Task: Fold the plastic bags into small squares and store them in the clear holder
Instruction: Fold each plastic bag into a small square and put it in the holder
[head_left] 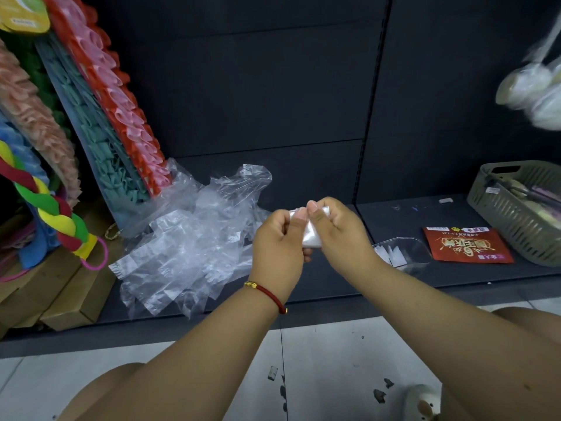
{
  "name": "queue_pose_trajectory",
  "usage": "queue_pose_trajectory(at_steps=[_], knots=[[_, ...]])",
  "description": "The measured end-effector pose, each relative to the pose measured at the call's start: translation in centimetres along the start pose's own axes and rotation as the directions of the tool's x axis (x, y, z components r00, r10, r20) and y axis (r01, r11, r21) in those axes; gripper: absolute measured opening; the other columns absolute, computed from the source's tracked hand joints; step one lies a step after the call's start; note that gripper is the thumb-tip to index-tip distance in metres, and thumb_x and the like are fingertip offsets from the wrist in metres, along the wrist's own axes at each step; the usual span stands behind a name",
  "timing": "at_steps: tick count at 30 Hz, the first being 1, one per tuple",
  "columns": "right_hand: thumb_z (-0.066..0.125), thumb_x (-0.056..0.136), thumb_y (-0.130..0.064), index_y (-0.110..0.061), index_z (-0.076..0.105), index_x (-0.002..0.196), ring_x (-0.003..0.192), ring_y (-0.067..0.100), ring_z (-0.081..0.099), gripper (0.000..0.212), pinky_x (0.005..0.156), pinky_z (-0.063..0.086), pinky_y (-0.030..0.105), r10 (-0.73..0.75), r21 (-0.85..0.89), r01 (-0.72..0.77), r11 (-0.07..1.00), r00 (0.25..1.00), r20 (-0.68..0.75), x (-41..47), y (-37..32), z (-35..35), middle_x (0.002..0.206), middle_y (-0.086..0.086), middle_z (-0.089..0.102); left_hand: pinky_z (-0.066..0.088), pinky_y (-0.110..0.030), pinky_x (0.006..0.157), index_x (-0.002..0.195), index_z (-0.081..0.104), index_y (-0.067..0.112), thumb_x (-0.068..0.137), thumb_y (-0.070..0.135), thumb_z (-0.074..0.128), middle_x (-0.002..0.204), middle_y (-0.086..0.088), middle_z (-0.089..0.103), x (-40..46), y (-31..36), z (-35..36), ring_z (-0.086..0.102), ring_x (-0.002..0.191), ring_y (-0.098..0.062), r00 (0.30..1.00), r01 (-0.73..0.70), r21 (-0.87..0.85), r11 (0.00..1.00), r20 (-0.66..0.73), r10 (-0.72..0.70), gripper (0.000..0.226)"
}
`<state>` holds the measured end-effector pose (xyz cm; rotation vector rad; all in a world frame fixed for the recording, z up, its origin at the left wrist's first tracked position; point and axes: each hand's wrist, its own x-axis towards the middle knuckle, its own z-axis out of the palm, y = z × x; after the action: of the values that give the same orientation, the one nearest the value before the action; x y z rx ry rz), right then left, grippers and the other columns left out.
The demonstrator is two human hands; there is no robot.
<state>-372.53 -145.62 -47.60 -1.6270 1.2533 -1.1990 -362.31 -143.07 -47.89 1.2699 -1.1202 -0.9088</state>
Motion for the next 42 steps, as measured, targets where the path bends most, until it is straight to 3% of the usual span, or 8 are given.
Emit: queue_pose_trajectory(at_steps=[10, 16, 24, 29, 33, 35, 38, 42], knots=[[0.051, 0.099, -0.033, -0.016, 0.055, 0.08, 0.071, 0.013, 0.053, 0.026, 0.064, 0.045, 0.03, 0.013, 0.072, -0.003, 0.997, 0.99, -0.142, -1.0, -1.0, -2.7, 0.081, 0.012, 0.061, 0.043, -0.019, 0.048, 0.07, 0.051, 0.015, 0.098, 0.024, 0.055, 0.066, 0.008, 0.059, -0.5, 1.5, 2.8, 0.052, 0.056, -0.01, 0.99, -0.139, 0.018, 0.99, -0.033, 0.139, 0.03], [0.05, 0.101, -0.03, -0.013, 0.056, 0.083, 0.043, 0.005, 0.048, 0.025, 0.042, 0.037, 0.019, 0.104, 0.123, -0.09, 0.988, 0.989, -0.106, -0.4, -1.5, -5.9, 0.06, -0.002, 0.057, 0.047, -0.023, 0.052, 0.07, 0.056, 0.01, 0.097, 0.023, 0.058, 0.064, 0.003, 0.055, 0.8, 2.7, 4.5, 0.049, 0.056, -0.006, 0.981, -0.184, 0.063, 0.981, 0.078, 0.179, 0.03], [0.068, 0.091, -0.019, -0.005, 0.07, 0.082, 0.045, -0.003, 0.047, 0.017, 0.047, 0.037, 0.01, 0.097, -0.175, -0.093, 0.98, 0.995, 0.019, 3.0, 0.5, -12.4, 0.056, -0.011, 0.058, 0.04, -0.01, 0.058, 0.068, 0.066, 0.026, 0.095, 0.016, 0.062, 0.059, 0.019, 0.06, 4.9, 2.0, 7.2, 0.051, 0.057, 0.004, 0.927, -0.249, 0.127, 0.96, 0.319, 0.198, 0.029], [0.074, 0.085, -0.016, -0.012, 0.07, 0.078, 0.051, -0.002, 0.054, 0.009, 0.051, 0.043, 0.011, 0.081, -0.341, -0.067, 0.938, 0.996, 0.027, 5.5, 2.7, -14.9, 0.057, -0.01, 0.062, 0.046, -0.014, 0.068, 0.077, 0.072, 0.024, 0.095, 0.018, 0.061, 0.08, 0.012, 0.069, 7.4, 0.7, 10.3, 0.06, 0.071, 0.004, 0.913, -0.255, 0.178, 0.95, 0.369, 0.176, 0.022], [0.07, 0.084, -0.013, -0.014, 0.066, 0.07, 0.041, 0.002, 0.054, 0.015, 0.049, 0.044, 0.02, 0.209, -0.486, -0.233, 0.842, 0.972, -0.103, 7.4, 6.7, -16.6, 0.051, -0.004, 0.062, 0.046, -0.032, 0.083, 0.094, 0.062, 0.021, 0.103, 0.027, 0.045, 0.096, 0.004, 0.062, 9.5, -2.1, 12.9, 0.054, 0.087, -0.012, 0.877, -0.283, 0.359, 0.889, 0.473, 0.088, 0.021], [0.067, 0.085, -0.014, -0.016, 0.063, 0.066, 0.051, 0.009, 0.058, 0.02, 0.056, 0.045, 0.023, 0.259, -0.525, -0.337, 0.782, 0.941, -0.218, 7.8, 9.6, -17.3, 0.057, -0.002, 0.063, 0.039, -0.028, 0.095, 0.115, 0.06, 0.021, 0.104, 0.031, 0.038, 0.118, 0.002, 0.059, 10.2, -3.8, 13.9, 0.052, 0.109, -0.014, 0.85, -0.299, 0.436, 0.849, 0.527, 0.029, 0.027], [0.064, 0.088, -0.014, -0.003, 0.067, 0.074, 0.069, 0.026, 0.059, 0.018, 0.061, 0.041, 0.027, 0.31, -0.534, -0.462, 0.709, 0.883, -0.352, 8.0, 13.7, -18.0, 0.072, 0.011, 0.067, 0.016, -0.029, 0.119, 0.153, 0.028, 0.019, 0.105, 0.04, 0.031, 0.16, 0.003, 0.025, 10.8, -6.8, 15.0, 0.018, 0.147, -0.012, 0.805, -0.313, 0.545, 0.778, 0.587, -0.088, 0.053], [0.061, 0.089, -0.016, 0.001, 0.067, 0.074, 0.069, 0.033, 0.058, 0.024, 0.059, 0.038, 0.029, 0.376, -0.506, -0.583, 0.636, 0.807, -0.456, 7.8, 18.8, -17.9, 0.076, 0.021, 0.065, -0.005, -0.034, 0.122, 0.157, 0.004, 0.023, 0.104, 0.046, 0.022, 0.164, 0.007, -0.004, 11.1, -11.6, 16.2, -0.008, 0.15, -0.008, 0.734, -0.393, 0.648, 0.652, 0.648, -0.202, 0.06]])
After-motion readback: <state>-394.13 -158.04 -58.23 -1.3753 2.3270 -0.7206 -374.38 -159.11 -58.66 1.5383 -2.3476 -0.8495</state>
